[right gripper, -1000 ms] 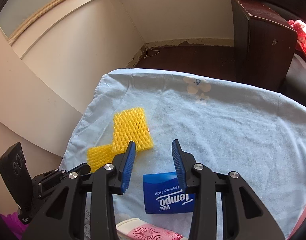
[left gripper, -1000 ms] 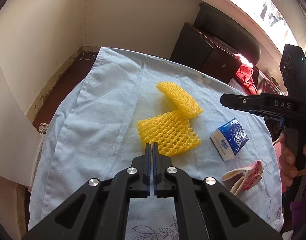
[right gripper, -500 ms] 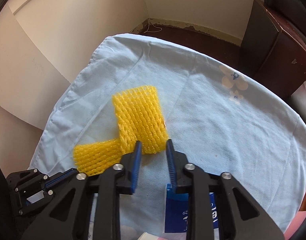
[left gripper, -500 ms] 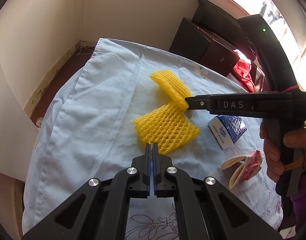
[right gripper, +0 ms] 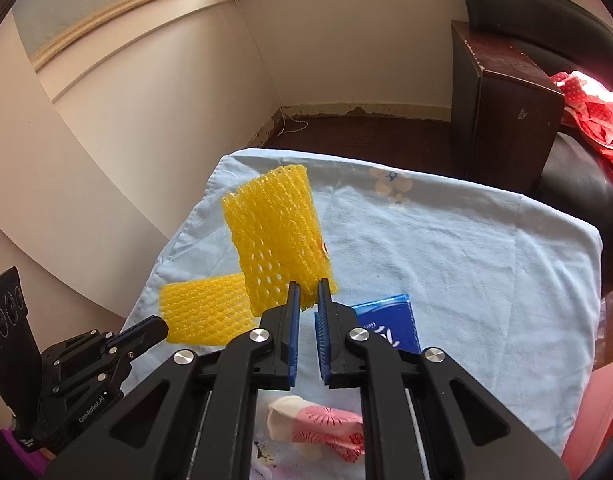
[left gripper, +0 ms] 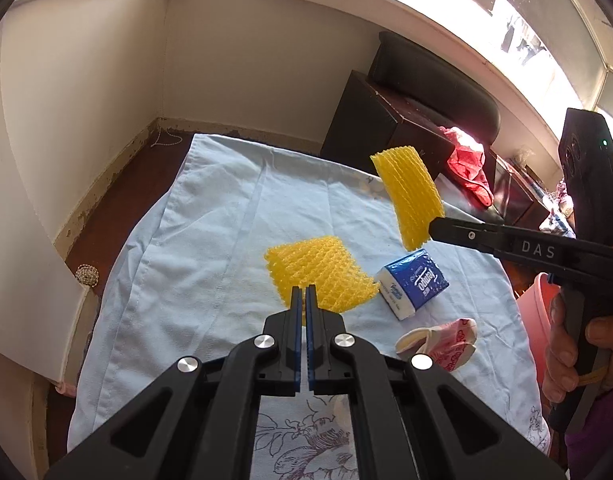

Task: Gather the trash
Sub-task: 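Grasp one yellow foam net with the left tool while the right tool grasps the other, then carry both yellow foam nets over the bucket and open both tools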

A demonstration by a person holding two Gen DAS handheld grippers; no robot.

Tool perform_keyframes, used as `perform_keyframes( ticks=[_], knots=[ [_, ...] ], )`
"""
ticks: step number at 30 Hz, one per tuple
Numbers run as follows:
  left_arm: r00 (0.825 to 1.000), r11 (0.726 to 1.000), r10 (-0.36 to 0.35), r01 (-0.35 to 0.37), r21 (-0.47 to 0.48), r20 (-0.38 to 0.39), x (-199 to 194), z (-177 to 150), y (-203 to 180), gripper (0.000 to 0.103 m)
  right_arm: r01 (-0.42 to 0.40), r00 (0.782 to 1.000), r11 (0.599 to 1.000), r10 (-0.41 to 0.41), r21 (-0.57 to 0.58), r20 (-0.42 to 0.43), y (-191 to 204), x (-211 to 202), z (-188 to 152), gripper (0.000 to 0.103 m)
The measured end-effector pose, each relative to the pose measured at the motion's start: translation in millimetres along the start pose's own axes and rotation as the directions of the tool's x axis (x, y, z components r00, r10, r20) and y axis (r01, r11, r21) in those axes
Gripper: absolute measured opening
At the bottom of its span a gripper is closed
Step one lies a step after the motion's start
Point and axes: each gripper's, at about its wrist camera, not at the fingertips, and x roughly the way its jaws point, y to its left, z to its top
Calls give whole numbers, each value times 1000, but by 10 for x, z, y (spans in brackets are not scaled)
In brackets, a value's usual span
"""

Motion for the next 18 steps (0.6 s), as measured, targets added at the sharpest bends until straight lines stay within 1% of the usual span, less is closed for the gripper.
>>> perform_keyframes(
  ticks=[4, 9, 13, 18],
  knots=[
    [999, 999, -28, 27, 30, 37, -190, 32, -199, 1, 44, 997, 998, -47, 55, 63, -198, -355, -170, 9],
    [995, 995, -71, 66, 77, 66, -340, 46, -520, 1, 109, 984, 986, -125, 130, 126, -473, -770, -401, 9],
    [992, 989, -103, 93, 118, 77, -376, 52, -797, 1, 167, 967, 967, -198, 191, 158, -704, -1052, -633, 9],
    [987, 977, -144, 132, 169, 64, -330, 40, -1158, 1, 241, 941, 934, -291, 263, 171, -1015, -1332, -940, 9]
  ],
)
